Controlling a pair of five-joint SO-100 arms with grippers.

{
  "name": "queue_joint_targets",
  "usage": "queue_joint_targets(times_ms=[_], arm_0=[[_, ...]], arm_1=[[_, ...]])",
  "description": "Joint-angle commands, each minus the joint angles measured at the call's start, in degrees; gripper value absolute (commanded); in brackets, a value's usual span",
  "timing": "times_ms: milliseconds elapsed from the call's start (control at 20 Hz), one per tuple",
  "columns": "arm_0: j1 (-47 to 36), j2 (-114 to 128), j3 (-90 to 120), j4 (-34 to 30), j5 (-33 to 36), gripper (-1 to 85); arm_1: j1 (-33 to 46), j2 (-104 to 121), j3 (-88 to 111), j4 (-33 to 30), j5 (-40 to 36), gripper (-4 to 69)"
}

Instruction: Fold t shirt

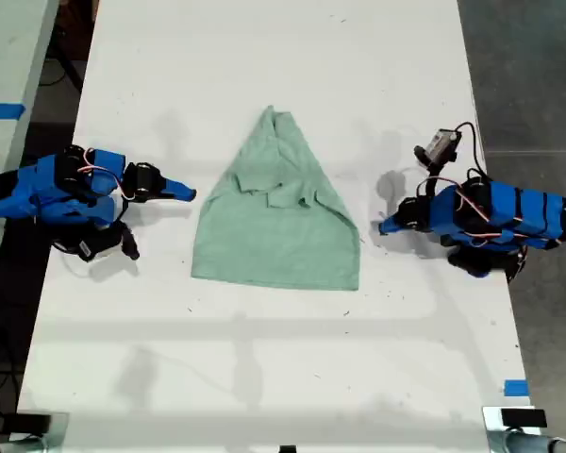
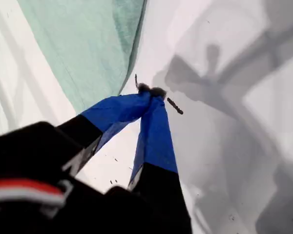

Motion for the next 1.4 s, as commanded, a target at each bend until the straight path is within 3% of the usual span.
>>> queue_joint_targets(times_ms=[0,1350], arm_0=[[-0.8,0.4,0.1,-0.2,-0.9,0.1],[-0.8,0.4,0.1,-0.2,-1.1,0.1]], arm_1=[[0.1,0.7,1.7,0.2,1.1,-1.5],[0.1,0.7,1.6,0.8,1.7,-1.5]])
